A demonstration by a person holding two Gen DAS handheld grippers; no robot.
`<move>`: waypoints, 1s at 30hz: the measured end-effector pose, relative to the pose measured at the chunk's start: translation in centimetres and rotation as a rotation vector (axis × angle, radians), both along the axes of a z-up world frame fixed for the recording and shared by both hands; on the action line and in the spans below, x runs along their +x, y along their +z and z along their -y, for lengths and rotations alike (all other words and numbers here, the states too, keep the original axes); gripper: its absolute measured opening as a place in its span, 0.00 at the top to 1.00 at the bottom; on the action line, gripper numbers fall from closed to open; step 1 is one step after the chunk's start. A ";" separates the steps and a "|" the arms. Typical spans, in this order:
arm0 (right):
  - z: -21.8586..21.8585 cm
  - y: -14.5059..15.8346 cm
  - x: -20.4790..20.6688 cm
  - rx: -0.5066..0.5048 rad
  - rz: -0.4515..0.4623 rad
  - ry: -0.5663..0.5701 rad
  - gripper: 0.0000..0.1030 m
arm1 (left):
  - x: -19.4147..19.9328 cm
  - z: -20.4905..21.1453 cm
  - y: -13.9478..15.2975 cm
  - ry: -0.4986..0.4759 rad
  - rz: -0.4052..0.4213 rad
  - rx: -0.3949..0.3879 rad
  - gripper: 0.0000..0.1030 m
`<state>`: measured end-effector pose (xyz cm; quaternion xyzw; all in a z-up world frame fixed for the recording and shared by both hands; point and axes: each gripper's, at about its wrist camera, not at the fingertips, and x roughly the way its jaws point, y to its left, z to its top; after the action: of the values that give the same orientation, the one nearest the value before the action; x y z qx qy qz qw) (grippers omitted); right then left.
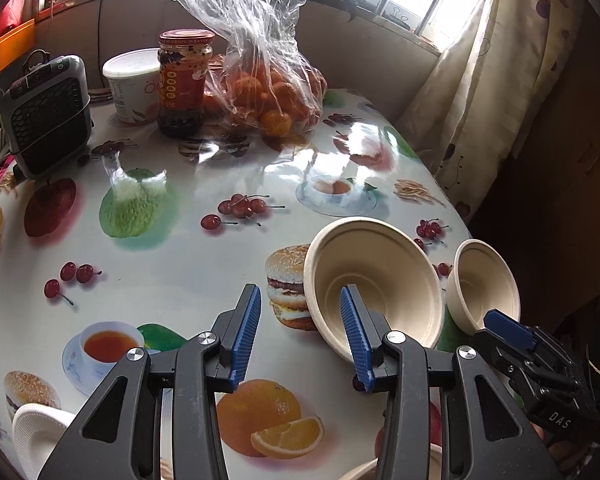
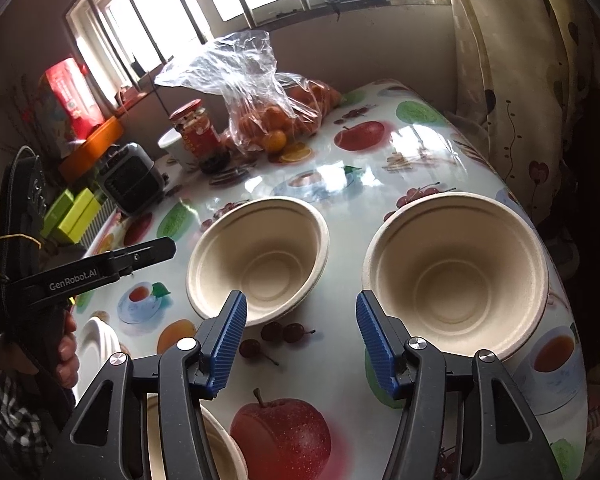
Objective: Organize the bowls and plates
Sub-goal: 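Close the right gripper on the rim of a tan paper bowl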
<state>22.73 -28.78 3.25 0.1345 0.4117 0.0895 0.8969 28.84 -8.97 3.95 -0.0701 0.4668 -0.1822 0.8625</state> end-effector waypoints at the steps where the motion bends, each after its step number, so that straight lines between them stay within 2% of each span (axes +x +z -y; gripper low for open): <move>1: 0.0 -0.1 0.2 -0.002 0.000 0.002 0.48 | 0.3 0.1 -0.1 0.006 -0.002 0.004 0.58; 5: -0.2 -0.8 1.2 -0.003 -0.022 0.018 0.50 | 1.1 0.6 -0.6 -0.007 -0.007 0.005 0.58; 11: -0.3 -1.6 2.0 0.025 -0.049 0.035 0.55 | 1.9 0.7 -2.1 -0.011 -0.075 -0.032 0.60; 21: -0.1 -2.3 2.7 0.065 -0.070 0.038 0.63 | 2.0 1.3 -2.5 -0.039 -0.084 -0.037 0.80; 30: 0.1 -2.7 3.3 0.087 -0.082 0.037 0.71 | 2.1 1.5 -2.7 -0.046 -0.092 -0.038 0.85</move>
<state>26.07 -28.92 0.53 0.1691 0.4462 0.1182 0.8708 30.92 -10.51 1.22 -0.0840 0.5040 -0.2072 0.8343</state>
